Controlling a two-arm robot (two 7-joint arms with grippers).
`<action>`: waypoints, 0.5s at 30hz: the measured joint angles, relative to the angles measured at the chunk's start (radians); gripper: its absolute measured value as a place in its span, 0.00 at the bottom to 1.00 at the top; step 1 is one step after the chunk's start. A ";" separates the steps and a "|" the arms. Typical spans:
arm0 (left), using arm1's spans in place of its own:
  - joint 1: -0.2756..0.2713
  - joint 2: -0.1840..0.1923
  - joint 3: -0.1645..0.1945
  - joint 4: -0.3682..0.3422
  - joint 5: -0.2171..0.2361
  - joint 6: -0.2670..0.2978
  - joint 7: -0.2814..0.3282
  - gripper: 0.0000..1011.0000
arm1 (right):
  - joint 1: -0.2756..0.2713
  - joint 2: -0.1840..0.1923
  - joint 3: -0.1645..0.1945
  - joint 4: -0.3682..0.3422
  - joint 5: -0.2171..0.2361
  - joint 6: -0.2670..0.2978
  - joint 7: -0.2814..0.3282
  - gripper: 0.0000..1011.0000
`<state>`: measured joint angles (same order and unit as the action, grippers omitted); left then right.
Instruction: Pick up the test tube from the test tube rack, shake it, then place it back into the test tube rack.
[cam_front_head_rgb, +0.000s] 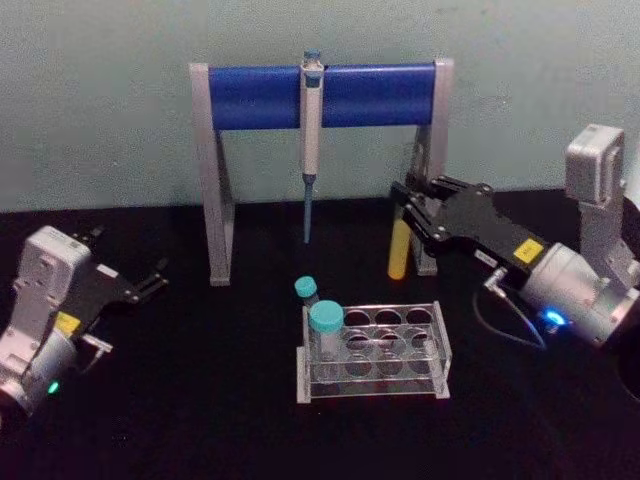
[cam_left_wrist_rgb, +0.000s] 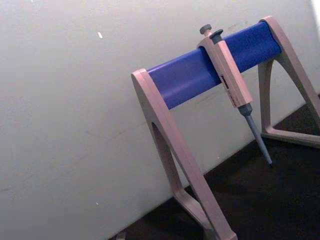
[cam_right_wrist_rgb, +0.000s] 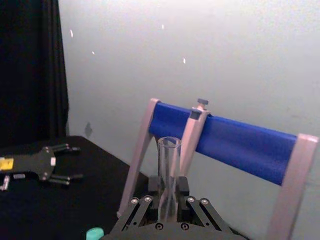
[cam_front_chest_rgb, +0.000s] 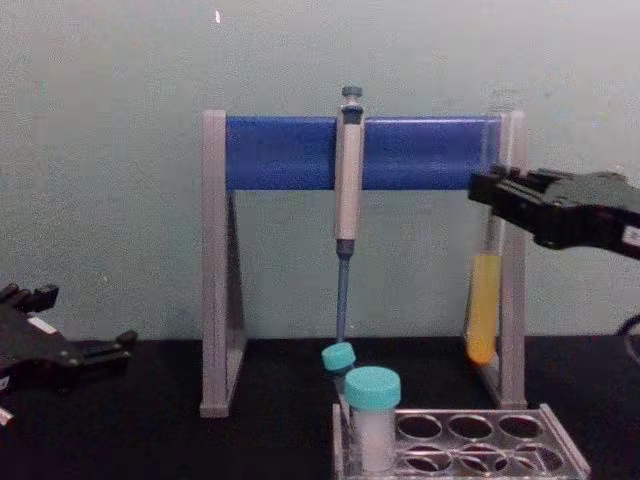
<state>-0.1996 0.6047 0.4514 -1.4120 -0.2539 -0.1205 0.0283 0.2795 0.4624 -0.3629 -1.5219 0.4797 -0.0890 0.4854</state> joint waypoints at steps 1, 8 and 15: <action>0.000 0.000 0.000 0.000 0.000 0.000 0.000 0.99 | -0.006 0.005 0.004 -0.008 -0.002 0.004 -0.003 0.23; 0.000 0.000 0.000 0.000 0.000 0.000 0.000 0.99 | -0.067 0.053 0.029 -0.092 -0.003 0.046 -0.007 0.23; 0.000 0.000 0.000 0.000 0.000 0.000 0.000 0.99 | -0.100 0.076 0.025 -0.142 0.059 0.088 0.045 0.23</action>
<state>-0.1996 0.6047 0.4514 -1.4120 -0.2539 -0.1205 0.0283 0.1794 0.5384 -0.3384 -1.6642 0.5389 -0.0007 0.5302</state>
